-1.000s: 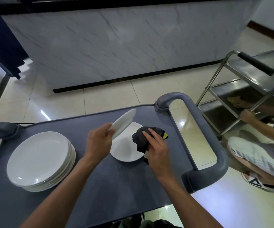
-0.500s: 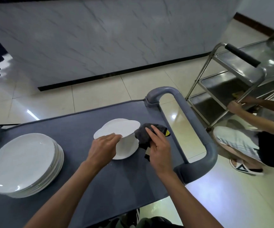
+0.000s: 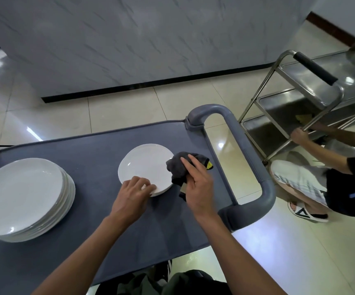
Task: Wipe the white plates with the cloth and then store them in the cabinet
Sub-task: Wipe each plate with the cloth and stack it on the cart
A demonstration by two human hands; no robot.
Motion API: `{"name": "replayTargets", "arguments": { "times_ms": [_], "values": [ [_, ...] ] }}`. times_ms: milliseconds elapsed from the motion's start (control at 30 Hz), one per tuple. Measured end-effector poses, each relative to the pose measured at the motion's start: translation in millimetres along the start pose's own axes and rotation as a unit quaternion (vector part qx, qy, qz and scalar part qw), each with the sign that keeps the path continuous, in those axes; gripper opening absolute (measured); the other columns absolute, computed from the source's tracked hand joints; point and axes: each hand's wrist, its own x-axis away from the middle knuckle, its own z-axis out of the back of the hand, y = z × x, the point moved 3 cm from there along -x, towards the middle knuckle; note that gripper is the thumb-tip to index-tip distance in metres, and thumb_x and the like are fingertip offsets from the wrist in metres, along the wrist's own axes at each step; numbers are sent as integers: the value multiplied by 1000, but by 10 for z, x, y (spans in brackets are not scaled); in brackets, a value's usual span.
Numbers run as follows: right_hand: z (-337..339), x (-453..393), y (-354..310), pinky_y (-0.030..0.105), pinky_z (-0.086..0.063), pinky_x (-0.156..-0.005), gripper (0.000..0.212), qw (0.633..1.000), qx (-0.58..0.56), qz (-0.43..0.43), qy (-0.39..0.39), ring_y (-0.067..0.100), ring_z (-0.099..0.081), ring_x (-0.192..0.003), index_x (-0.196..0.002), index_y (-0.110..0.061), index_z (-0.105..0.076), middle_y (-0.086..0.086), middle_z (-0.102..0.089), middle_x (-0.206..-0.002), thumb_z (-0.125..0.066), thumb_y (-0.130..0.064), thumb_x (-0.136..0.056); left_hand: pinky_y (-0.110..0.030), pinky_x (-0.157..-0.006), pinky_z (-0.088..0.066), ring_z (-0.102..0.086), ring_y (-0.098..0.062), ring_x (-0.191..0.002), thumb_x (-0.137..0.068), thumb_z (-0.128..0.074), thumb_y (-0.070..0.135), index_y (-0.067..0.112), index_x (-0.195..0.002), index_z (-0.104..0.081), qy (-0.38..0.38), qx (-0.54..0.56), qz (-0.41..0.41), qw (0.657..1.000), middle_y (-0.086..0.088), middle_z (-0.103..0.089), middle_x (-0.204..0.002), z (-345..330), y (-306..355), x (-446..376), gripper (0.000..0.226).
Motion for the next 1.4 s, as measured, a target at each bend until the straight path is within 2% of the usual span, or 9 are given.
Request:
{"name": "replayTargets", "arguments": {
  "times_ms": [167, 533, 733, 867, 1067, 1267, 1400],
  "values": [
    [-55, 44, 1, 18, -25, -114, 39, 1000, 4, -7, -28, 21, -45, -136, -138, -15, -58, 6, -52, -146, -54, -4, -100, -43, -70, -55, -66, -35, -86, -64, -88, -3, 14, -101, -77, -8, 5, 2, 1000, -7, -69, -98, -16, 4, 23, 42],
    [-135, 74, -3, 26, -34, -114, 37, 1000, 5, 13, -25, 26, -51, -132, -134, -10, -62, 10, -55, -142, -54, 0, -99, -41, -77, -54, -65, -34, -91, -68, -84, -2, 17, -105, -76, -38, 4, 15, 999, -6, -68, -103, -117, -55, 135, 42],
    [-240, 68, -85, 36, -42, -113, 37, 999, 15, 39, -17, 27, -54, -129, -132, -10, -64, 11, -57, -140, -54, 2, -98, -45, -84, -52, -64, -30, -101, -81, -81, 17, 20, -108, -76, -53, 14, 52, 997, -2, -70, -108, -47, -63, 147, 28],
    [-372, 41, -232, 47, -48, -106, 39, 997, 21, 76, -13, 31, -58, -123, -128, -7, -66, 15, -60, -136, -58, 8, -94, -45, -77, -55, -67, -31, -93, -84, -78, 8, 15, -112, -77, -18, 72, 65, 995, -3, -74, -104, 156, -185, 274, 29],
    [-689, 4, -583, 48, -51, -101, 50, 991, 15, 129, -23, 33, -62, -118, -123, -7, -70, 17, -62, -132, -58, 19, -82, -38, -77, -55, -67, -24, -89, -87, -73, -2, 12, -114, -76, 75, 106, 111, 985, -1, -74, -100, 686, -463, 673, 31],
    [-1211, 51, -1183, 53, -47, -103, 51, 980, -5, 178, -91, 33, -59, -124, -128, -9, -66, 16, -60, -136, -57, 17, -85, -37, -78, -56, -65, -25, -93, -90, -67, 2, 9, -114, -75, 165, 78, 180, 967, -6, -73, -104, 1168, -902, 1086, 26],
    [-1573, 115, -1660, 54, -46, -103, 52, 967, -11, 209, -145, 32, -56, -128, -130, -10, -64, 15, -58, -139, -55, 16, -86, -40, -80, -57, -68, -27, -94, -85, -73, -5, 9, -110, -77, 221, 53, 243, 943, -6, -75, -104, 1414, -1306, 1451, 29]
  ]
}}
